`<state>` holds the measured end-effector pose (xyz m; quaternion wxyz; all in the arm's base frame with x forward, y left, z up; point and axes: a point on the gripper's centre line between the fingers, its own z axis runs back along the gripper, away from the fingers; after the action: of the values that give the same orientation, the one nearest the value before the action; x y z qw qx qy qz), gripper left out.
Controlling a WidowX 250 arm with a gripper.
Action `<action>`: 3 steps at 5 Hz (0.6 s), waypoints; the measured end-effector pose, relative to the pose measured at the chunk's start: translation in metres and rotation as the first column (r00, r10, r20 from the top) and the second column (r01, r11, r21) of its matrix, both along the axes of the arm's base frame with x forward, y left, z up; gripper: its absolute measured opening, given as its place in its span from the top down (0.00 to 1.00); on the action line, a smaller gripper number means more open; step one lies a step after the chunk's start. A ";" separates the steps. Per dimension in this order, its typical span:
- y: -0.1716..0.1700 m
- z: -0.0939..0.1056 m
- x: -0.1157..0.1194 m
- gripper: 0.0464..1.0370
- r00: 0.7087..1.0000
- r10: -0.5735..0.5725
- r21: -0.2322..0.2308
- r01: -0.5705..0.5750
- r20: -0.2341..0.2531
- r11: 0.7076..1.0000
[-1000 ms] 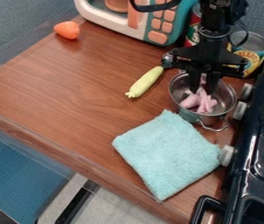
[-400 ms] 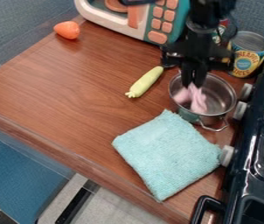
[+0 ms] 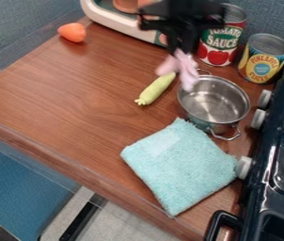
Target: Take the thing out of the silver pot and put it on the left side of the table
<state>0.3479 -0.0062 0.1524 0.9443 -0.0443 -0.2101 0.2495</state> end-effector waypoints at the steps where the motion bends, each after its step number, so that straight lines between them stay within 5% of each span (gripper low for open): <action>1: 0.052 -0.001 -0.022 0.96 0.985 0.173 -0.007 -0.173 -0.016 0.985; 3: 0.135 -0.030 -0.029 0.96 0.913 0.398 -0.011 -0.400 -0.094 0.916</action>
<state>0.3193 0.1289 0.1223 0.8812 -0.0035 -0.1684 0.4417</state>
